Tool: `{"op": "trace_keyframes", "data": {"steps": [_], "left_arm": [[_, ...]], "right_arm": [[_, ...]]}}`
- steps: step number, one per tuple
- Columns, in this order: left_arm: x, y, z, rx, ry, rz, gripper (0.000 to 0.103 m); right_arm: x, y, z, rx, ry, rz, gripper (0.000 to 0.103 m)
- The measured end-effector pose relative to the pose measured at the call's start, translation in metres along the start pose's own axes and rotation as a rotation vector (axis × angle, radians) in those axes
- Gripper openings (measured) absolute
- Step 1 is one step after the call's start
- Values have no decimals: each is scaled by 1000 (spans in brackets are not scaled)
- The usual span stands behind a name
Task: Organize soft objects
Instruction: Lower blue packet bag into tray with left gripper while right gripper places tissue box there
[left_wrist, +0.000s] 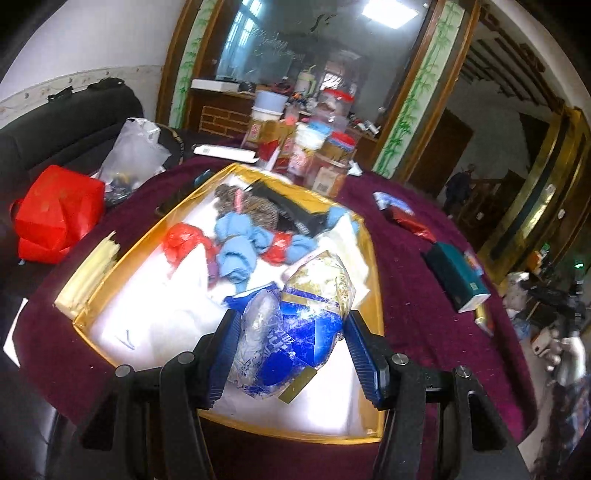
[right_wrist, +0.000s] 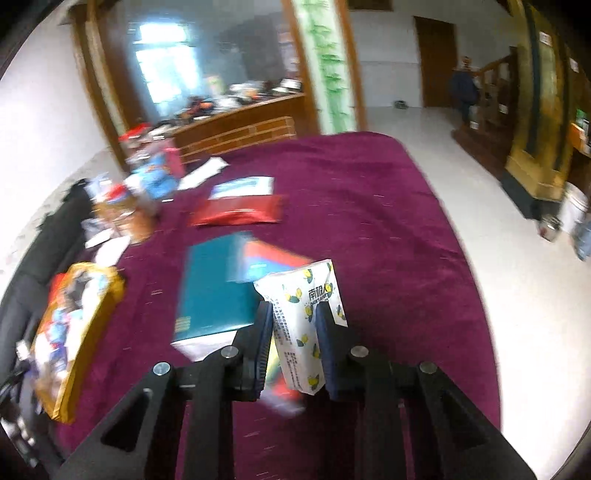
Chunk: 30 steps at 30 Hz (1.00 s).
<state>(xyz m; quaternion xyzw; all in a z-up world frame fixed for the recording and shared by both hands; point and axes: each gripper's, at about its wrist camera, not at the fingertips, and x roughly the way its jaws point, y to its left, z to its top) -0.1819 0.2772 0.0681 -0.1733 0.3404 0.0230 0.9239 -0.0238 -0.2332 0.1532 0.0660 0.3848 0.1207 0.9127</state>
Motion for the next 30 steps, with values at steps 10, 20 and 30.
{"op": "trace_keyframes", "data": {"steps": [10, 20, 30], "left_arm": [[33, 8, -4, 69, 134, 169, 69], [11, 13, 4, 73, 56, 200, 78], [36, 19, -6, 199, 136, 351, 92]], "right_arm": [[-3, 165, -28, -194, 76, 379, 23], [31, 313, -70, -359, 234, 584, 23], [77, 378, -106, -509, 342, 437, 23]]}}
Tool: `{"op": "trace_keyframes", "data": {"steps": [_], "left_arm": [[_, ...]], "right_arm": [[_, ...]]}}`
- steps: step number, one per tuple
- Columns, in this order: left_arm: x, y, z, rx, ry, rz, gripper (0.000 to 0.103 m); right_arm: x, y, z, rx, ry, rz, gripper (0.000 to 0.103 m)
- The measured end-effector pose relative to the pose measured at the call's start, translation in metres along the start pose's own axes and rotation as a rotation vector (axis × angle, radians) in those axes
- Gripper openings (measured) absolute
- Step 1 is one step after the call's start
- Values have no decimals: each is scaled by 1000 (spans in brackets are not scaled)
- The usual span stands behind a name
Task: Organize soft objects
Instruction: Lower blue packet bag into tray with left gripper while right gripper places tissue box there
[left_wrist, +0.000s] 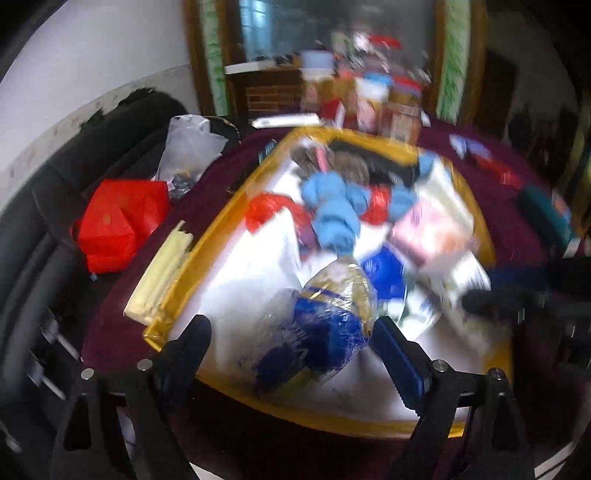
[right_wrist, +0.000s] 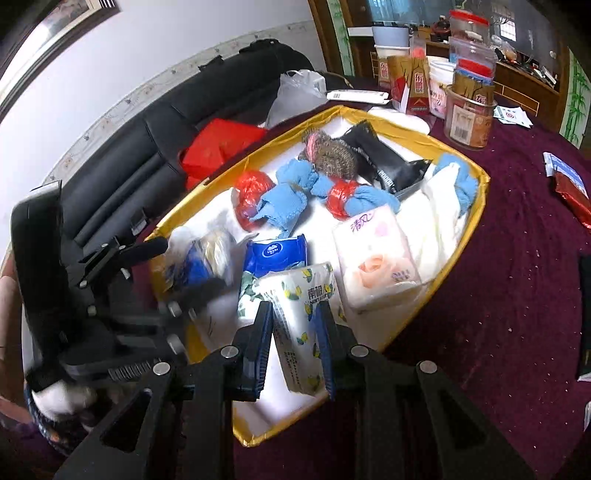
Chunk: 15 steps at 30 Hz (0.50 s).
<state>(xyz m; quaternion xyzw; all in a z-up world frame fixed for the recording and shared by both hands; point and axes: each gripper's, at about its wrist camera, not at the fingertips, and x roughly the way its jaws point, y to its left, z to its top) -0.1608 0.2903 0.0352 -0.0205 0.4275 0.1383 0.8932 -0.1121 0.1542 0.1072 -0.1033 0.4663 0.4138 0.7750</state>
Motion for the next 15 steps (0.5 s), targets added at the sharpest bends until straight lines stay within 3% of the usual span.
{"op": "trace_keyframes", "data": {"steps": [4, 9, 11, 13, 15], "left_arm": [[0, -2, -2, 8, -12, -26, 92], [-8, 19, 0, -64, -32, -59, 92], [-10, 28, 1, -110, -38, -73, 92], [-14, 41, 0, -182, -54, -98, 92], [-19, 50, 0, -227, -72, -123, 92]], "right_arm": [[17, 1, 10, -30, 10, -110, 23], [27, 1, 16, -49, 10, -134, 24], [30, 6, 14, -70, 18, -131, 32], [32, 9, 11, -84, 23, -117, 52], [33, 11, 8, -85, 25, -91, 60]]}}
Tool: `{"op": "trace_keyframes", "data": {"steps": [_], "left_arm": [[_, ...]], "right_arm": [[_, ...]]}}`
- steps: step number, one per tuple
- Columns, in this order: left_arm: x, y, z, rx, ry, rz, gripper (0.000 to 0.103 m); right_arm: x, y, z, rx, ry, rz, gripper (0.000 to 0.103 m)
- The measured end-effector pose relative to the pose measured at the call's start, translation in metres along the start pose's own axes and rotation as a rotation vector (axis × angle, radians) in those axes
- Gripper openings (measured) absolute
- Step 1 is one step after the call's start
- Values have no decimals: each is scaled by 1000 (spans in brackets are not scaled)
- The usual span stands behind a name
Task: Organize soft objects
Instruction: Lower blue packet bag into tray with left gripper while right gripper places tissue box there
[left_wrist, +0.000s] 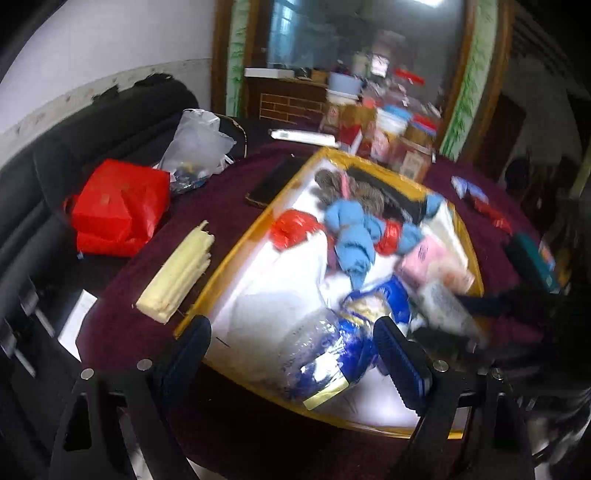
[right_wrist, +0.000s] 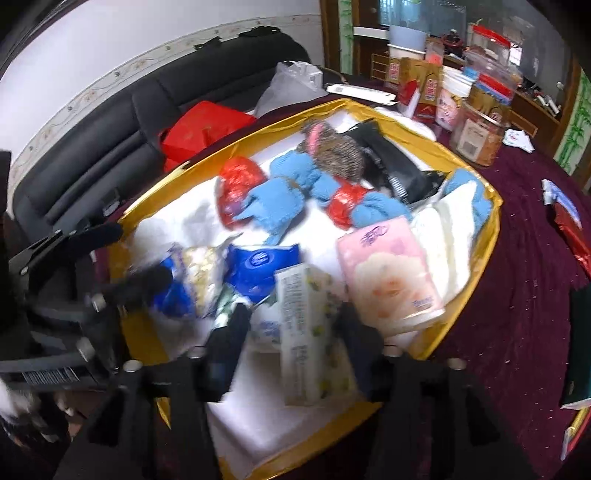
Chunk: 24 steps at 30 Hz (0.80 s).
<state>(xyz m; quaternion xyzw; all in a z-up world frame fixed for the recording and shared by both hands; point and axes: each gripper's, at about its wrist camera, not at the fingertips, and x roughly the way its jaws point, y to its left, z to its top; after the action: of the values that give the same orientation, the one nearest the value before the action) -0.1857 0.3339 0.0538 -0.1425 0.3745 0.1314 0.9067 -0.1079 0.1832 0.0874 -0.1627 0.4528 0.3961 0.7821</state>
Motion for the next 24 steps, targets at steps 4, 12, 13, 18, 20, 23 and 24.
{"op": "trace_keyframes", "data": {"steps": [4, 12, 13, 18, 20, 23, 24], "left_arm": [[-12, 5, 1, -46, -45, -21, 92], [-35, 15, 2, -148, -123, -73, 92], [-38, 17, 3, -153, -130, -72, 92], [-45, 26, 9, -176, -147, -51, 92], [-45, 28, 11, -186, -147, -48, 92], [-45, 29, 13, -191, -145, -53, 92], [-44, 27, 13, -191, -145, -57, 92]], "right_arm": [[-12, -2, -5, 22, -16, 39, 61], [-42, -20, -16, 148, -74, 303, 61], [-41, -19, -17, 160, -60, 361, 61], [-11, -5, -12, 203, 74, 405, 62], [7, -4, -5, 245, 95, 409, 62], [25, 0, 10, 274, 69, 390, 62], [28, 2, 14, 272, 57, 385, 62]]}}
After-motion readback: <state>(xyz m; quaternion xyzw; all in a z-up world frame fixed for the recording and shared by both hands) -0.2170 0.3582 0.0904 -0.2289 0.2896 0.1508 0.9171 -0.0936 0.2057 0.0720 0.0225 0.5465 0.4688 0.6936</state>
